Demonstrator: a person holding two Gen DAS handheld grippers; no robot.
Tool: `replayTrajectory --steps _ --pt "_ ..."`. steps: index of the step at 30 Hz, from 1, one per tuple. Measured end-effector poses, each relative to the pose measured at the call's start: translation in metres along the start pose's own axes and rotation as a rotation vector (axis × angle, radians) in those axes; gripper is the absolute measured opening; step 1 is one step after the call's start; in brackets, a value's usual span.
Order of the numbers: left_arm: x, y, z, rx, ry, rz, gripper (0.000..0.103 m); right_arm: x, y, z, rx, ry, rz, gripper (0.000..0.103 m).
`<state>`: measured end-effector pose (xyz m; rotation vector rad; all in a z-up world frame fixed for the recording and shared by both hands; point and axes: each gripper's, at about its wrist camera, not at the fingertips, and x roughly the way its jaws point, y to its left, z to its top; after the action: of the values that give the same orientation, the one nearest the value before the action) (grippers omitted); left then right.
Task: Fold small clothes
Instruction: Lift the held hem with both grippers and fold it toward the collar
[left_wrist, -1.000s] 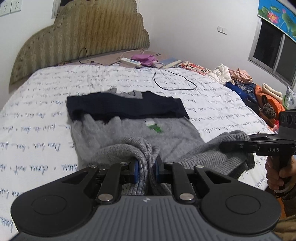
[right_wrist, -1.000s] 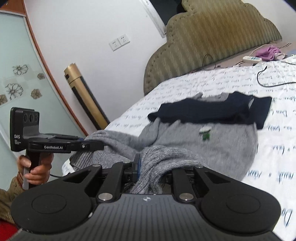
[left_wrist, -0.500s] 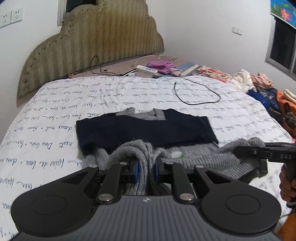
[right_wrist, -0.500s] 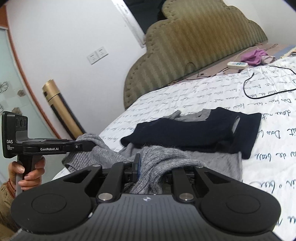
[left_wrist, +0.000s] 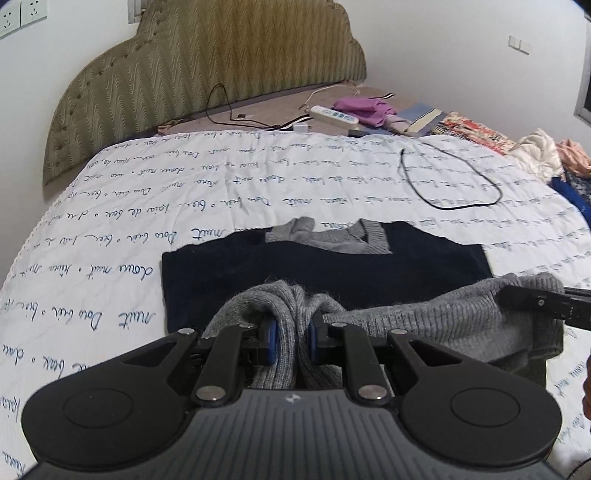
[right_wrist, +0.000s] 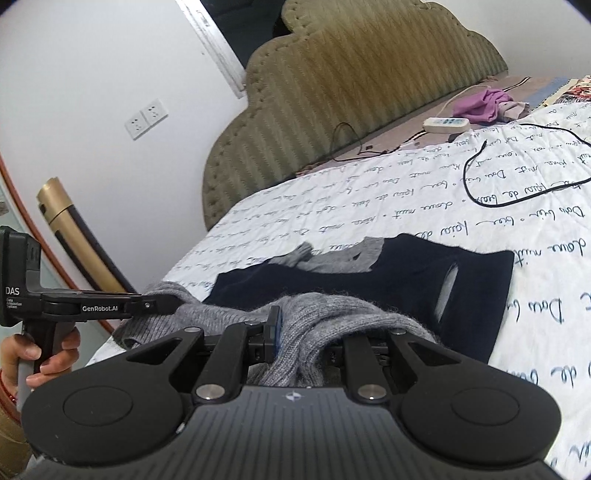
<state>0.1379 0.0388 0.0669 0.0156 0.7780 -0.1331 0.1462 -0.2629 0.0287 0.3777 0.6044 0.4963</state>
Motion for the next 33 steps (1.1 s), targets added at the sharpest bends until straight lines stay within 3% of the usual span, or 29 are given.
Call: replayTrajectory --steps 15,23,30,33 --pt "0.055 0.012 0.014 -0.012 0.065 0.034 0.016 0.045 -0.038 0.012 0.089 0.011 -0.047 0.018" --pt "0.084 0.021 0.017 -0.031 0.102 0.023 0.018 0.064 -0.063 0.012 0.176 0.029 -0.089 0.018" --pt "0.083 0.023 0.022 -0.03 0.053 0.004 0.018 0.067 -0.08 0.016 0.256 -0.008 -0.08 0.018" --pt "0.093 0.028 0.025 -0.03 0.097 -0.038 0.02 0.076 -0.086 0.017 0.267 0.002 -0.104 0.018"
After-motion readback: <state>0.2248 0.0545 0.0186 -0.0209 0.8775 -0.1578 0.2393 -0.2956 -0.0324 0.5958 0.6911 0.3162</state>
